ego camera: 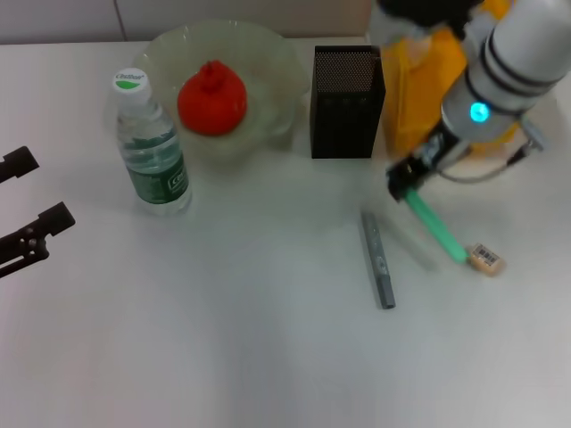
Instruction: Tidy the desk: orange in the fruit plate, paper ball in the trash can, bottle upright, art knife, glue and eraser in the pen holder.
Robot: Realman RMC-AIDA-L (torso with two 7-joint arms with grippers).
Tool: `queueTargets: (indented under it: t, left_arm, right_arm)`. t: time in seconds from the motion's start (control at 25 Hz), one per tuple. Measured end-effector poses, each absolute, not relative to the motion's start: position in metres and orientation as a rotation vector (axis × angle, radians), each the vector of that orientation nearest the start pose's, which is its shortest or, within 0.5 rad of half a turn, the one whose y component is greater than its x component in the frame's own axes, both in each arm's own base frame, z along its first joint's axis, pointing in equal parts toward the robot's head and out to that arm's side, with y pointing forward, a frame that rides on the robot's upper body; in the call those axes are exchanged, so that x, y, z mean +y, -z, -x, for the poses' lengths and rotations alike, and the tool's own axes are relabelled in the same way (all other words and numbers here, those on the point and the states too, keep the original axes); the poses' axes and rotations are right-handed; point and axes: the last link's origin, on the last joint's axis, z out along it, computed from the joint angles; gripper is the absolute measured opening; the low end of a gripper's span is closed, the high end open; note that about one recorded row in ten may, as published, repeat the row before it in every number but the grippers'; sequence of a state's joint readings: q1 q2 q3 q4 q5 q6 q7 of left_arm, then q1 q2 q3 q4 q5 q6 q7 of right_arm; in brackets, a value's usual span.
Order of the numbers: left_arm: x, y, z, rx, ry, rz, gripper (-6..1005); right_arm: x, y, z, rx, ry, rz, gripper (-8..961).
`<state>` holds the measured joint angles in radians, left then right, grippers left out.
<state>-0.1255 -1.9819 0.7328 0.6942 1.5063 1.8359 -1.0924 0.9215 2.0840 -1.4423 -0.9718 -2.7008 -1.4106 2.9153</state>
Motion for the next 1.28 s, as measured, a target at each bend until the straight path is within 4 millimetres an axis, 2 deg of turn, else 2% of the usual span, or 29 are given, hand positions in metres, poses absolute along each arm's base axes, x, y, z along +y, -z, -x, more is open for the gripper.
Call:
queueTargets:
  t: [0.08, 0.12, 0.2, 0.32, 0.44, 0.52, 0.76, 0.92, 1.04, 1.28]
  left_arm:
    - [0.224, -0.083, 0.324, -0.382, 1.024, 2.366, 813]
    - [0.224, -0.083, 0.326, -0.39, 1.026, 2.357, 813]
    - [0.225, -0.083, 0.326, -0.39, 1.026, 2.354, 813]
    - [0.226, -0.083, 0.327, -0.389, 1.02, 2.348, 813]
    - [0.226, -0.083, 0.327, -0.389, 1.018, 2.346, 813]
    - [0.23, -0.083, 0.326, -0.391, 1.015, 2.334, 812]
    - [0.232, -0.083, 0.326, -0.397, 1.02, 2.331, 813]
    - [0.232, -0.083, 0.326, -0.401, 1.021, 2.329, 812]
    - [0.231, -0.085, 0.327, -0.403, 1.019, 2.322, 813]
    - [0.233, -0.085, 0.326, -0.4, 1.024, 2.316, 813]
  right_arm:
    - [0.4, 0.029, -0.13, 1.087, 0.501, 2.401, 171]
    - [0.401, 0.014, -0.111, 1.0, 0.384, 2.418, 172]
    - [0.401, 0.008, -0.104, 0.96, 0.334, 2.418, 175]
    - [0.409, -0.014, -0.073, 0.761, 0.111, 2.384, 184]
    - [0.414, -0.017, -0.064, 0.673, 0.031, 2.367, 193]
    - [0.42, -0.012, -0.054, 0.563, -0.087, 2.357, 199]
    - [0.428, 0.004, -0.054, 0.487, -0.154, 2.338, 216]
    - [0.435, 0.019, -0.069, 0.493, -0.155, 2.318, 228]
    - [0.436, 0.023, -0.074, 0.495, -0.154, 2.311, 237]
    - [0.429, 0.036, -0.093, 0.431, -0.191, 2.279, 255]
